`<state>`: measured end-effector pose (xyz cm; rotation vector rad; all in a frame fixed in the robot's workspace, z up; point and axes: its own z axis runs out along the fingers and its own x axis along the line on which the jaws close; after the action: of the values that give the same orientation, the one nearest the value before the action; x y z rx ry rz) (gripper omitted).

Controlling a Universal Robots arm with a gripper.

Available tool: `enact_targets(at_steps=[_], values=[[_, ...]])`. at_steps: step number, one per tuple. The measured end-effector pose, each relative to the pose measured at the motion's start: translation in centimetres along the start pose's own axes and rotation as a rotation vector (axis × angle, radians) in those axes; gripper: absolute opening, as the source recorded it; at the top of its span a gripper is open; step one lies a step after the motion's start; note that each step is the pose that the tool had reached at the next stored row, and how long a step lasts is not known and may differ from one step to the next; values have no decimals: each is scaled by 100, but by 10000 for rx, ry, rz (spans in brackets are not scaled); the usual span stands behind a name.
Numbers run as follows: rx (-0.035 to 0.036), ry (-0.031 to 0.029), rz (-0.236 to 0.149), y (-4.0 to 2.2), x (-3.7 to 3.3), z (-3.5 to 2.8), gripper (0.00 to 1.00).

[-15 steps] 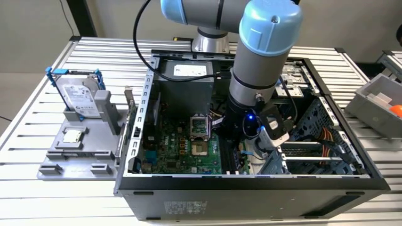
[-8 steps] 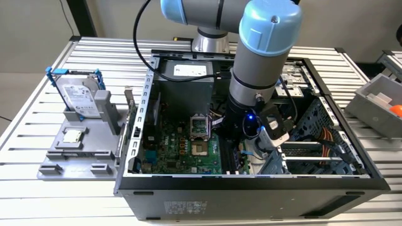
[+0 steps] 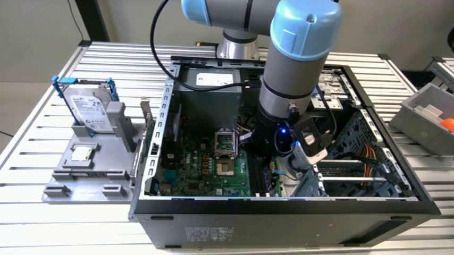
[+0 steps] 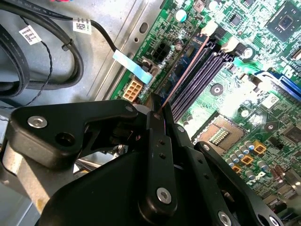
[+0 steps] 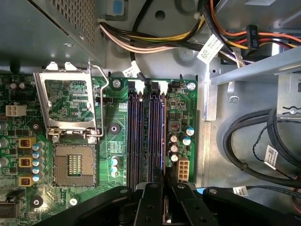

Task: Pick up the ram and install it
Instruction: 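Insert the ram into the slot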

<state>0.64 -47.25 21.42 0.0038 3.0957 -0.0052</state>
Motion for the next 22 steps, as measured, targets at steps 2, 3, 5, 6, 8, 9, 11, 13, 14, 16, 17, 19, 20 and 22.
enact_targets(at_steps=[2,3,5,6,8,9,11,13,14,16,17,19,20,22], values=[[0,0,4,0,0,-3,0],[0,-1,8,0,1,-2,0],[1,-1,51,0,3,-3,0],[5,-1,68,0,3,-5,0],[13,0,78,3,3,-9,0],[13,-1,82,4,3,-11,0],[19,-1,89,8,2,-22,0],[25,-2,108,10,2,-29,0],[27,-3,126,10,2,-29,0],[31,-2,175,10,2,-30,0],[38,-2,214,11,2,-31,0],[71,-2,252,15,1,-39,0],[83,-2,265,16,1,-39,0],[101,-1,294,17,1,-45,0]])
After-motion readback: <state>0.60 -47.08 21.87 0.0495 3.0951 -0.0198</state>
